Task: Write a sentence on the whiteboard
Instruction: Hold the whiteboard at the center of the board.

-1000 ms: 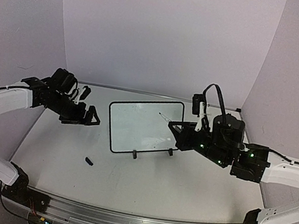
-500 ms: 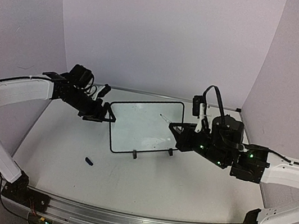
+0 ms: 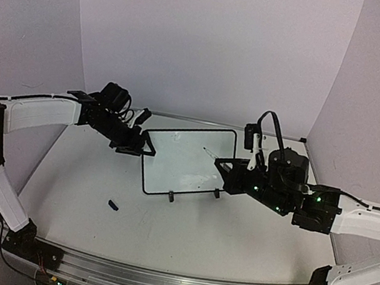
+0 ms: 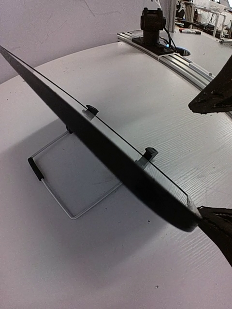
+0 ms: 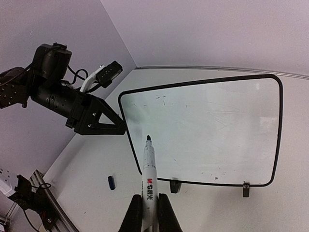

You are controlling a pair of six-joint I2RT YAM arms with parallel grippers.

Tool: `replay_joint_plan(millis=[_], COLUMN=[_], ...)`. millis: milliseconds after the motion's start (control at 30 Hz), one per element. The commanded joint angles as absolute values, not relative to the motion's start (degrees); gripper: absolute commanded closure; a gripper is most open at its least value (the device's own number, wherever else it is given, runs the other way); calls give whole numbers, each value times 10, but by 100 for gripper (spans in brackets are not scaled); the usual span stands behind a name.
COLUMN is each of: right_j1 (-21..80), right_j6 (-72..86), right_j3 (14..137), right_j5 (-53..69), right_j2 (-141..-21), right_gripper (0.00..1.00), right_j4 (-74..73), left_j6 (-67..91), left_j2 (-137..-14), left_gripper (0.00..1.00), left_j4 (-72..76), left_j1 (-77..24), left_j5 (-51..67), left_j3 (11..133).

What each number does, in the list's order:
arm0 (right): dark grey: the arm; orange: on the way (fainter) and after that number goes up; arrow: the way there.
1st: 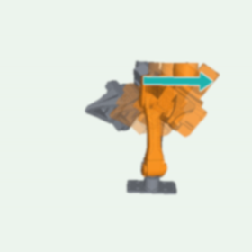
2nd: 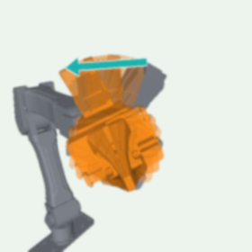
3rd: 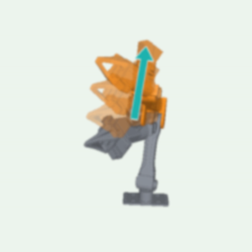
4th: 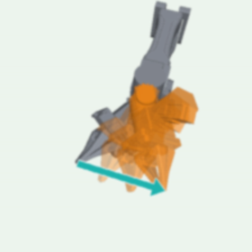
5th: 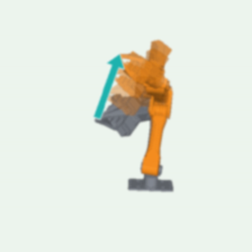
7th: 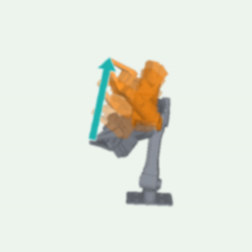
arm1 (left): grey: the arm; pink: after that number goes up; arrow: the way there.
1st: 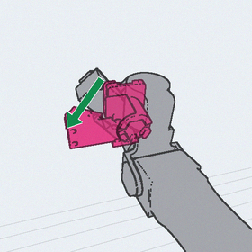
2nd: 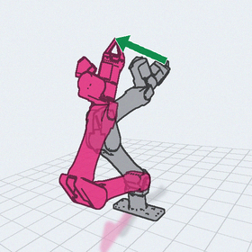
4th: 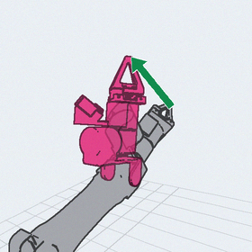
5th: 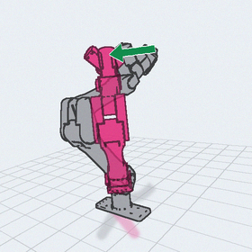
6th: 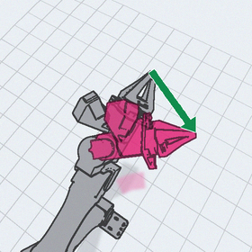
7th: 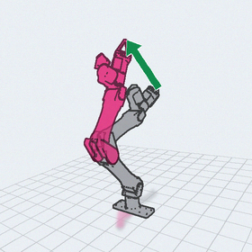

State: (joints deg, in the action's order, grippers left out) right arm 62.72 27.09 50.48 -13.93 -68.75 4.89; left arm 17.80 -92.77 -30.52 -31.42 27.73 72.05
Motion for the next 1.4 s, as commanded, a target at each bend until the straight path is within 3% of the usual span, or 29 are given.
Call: replay_joint_plan(millis=[0,233,500,867,1100,1200,1367], right_j1=[628,628,629,616,607,607,606], right_j6=[278,279,228,177,159,156,149], right_j3=[497,494,529,571,601,618,645], right_j5=[-150,-151,-92,-45,-52,-66,-71], right_j2=[-674,-672,-711,-816,-869,-892,-923], right_gripper=[100,100,100,100,100,100,100], right_j4=[52,52,52,120,147,148,149], left_j6=[172,167,104,44,21,10,2], left_j2=[-944,-951,-902,-927,-935,-941,-943], left_gripper=[35,35,20,46,53,64,70], left_j4=[-290,-298,-360,-289,-245,-253,-253], left_j1=[-324,-331,-316,-280,-280,-280,-280], left_j5=[276,270,205,340,355,344,325], left_j3=[759,766,747,741,724,724,716])
